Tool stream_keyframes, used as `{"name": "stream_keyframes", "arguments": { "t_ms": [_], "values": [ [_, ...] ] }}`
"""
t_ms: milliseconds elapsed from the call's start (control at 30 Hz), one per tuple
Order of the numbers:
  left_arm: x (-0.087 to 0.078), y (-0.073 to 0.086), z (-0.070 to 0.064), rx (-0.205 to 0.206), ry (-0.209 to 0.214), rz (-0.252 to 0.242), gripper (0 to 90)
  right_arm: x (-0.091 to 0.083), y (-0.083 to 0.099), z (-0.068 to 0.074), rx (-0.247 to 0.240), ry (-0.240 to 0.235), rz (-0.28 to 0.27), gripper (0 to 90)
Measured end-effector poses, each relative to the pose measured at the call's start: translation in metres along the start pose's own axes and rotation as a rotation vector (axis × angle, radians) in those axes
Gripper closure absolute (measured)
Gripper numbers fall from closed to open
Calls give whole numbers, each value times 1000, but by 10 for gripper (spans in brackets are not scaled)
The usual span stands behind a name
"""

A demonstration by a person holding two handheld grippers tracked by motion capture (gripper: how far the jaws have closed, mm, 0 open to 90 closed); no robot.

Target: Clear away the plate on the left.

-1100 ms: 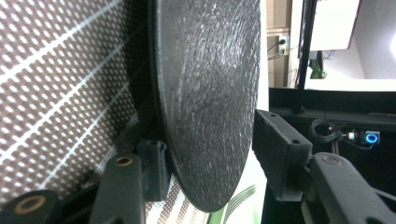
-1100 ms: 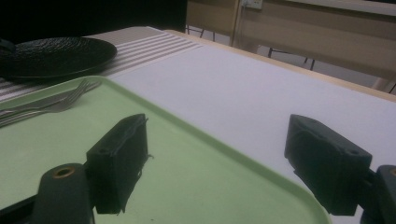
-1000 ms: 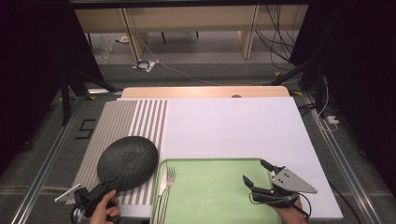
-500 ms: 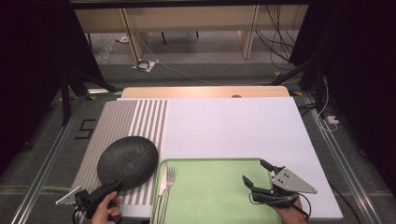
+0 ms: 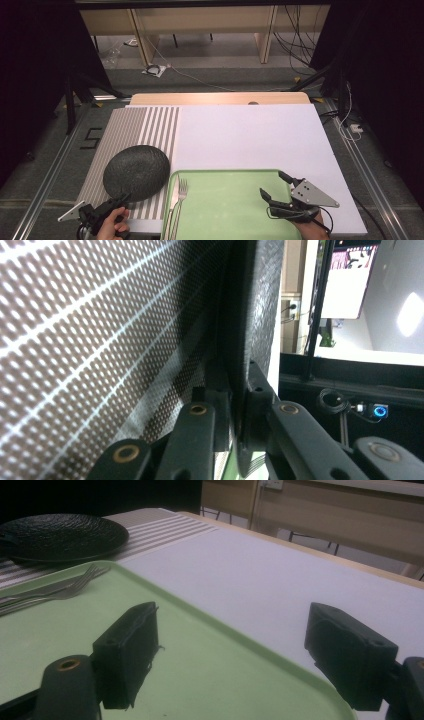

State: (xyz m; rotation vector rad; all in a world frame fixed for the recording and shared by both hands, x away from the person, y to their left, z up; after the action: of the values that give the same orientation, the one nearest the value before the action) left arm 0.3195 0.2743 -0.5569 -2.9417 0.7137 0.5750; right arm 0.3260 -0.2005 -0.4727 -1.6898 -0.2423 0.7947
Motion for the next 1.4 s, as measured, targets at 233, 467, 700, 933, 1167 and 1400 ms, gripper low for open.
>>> {"name": "stream_keyframes", "arguments": {
  "t_ms": [233,467,700,933,1167,1400],
  "values": [
    [-2,-3,-1,1,0,-10,852,-1,-1,0,2,-1,-4,223],
    [1,-1,-5,2,35,25,849,-1,-1,1,0,-3,0,223],
    [0,-1,-10,16,64,31,849,-1,0,0,1,-2,0,223],
    [0,2,-13,16,89,42,848,-2,-1,0,0,1,-2,223],
    [0,6,-18,26,114,62,847,-2,-1,0,1,1,-5,223],
    [1,14,-20,26,135,97,847,-2,-1,0,1,2,-5,223]
  ]
}}
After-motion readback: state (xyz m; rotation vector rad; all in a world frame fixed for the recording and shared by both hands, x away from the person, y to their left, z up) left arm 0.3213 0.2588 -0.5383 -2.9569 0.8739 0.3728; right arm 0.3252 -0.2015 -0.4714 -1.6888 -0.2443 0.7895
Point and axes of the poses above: each handheld gripper's, and its own axes: x roughly forward along the jaws, y roughly out of its underside, z roughly to its left, the point moved 7 cm from there along x, roughly forward along the jaws, and after that the axes turned 3 degrees about z, right-handed, at the moved point
